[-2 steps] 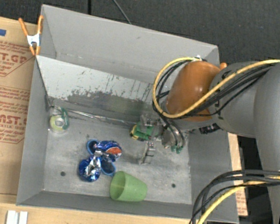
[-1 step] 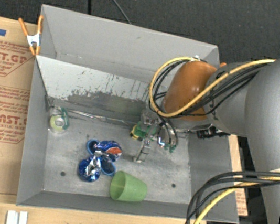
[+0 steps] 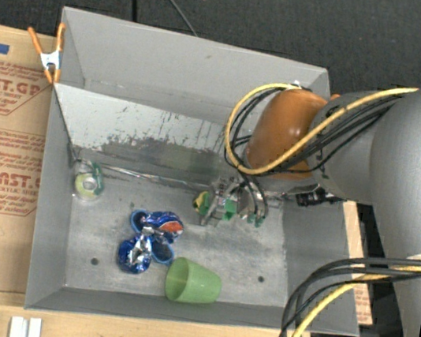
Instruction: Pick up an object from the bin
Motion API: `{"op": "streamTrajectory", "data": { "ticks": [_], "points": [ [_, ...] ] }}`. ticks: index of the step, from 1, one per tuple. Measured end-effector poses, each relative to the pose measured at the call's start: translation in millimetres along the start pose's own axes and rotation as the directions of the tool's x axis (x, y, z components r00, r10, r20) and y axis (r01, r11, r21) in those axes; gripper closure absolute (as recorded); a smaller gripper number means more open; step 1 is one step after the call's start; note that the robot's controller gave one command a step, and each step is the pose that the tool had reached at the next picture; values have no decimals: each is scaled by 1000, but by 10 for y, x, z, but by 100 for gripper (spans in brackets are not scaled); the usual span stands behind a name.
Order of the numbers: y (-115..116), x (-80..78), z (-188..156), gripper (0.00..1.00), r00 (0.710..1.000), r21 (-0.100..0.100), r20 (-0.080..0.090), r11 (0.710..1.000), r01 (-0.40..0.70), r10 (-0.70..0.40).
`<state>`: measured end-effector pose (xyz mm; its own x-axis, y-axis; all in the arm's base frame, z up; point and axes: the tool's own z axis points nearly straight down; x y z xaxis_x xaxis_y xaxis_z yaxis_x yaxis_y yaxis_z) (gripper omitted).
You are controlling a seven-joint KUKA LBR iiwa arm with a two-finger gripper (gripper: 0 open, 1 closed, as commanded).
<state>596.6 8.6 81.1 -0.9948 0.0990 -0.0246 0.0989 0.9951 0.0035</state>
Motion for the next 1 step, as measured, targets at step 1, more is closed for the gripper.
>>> {"op": "streamTrajectory", "data": {
  "ticks": [1],
  "points": [
    [-82,447,-1641,100,1000,2,-15,1000,-25,25]
  ]
}}
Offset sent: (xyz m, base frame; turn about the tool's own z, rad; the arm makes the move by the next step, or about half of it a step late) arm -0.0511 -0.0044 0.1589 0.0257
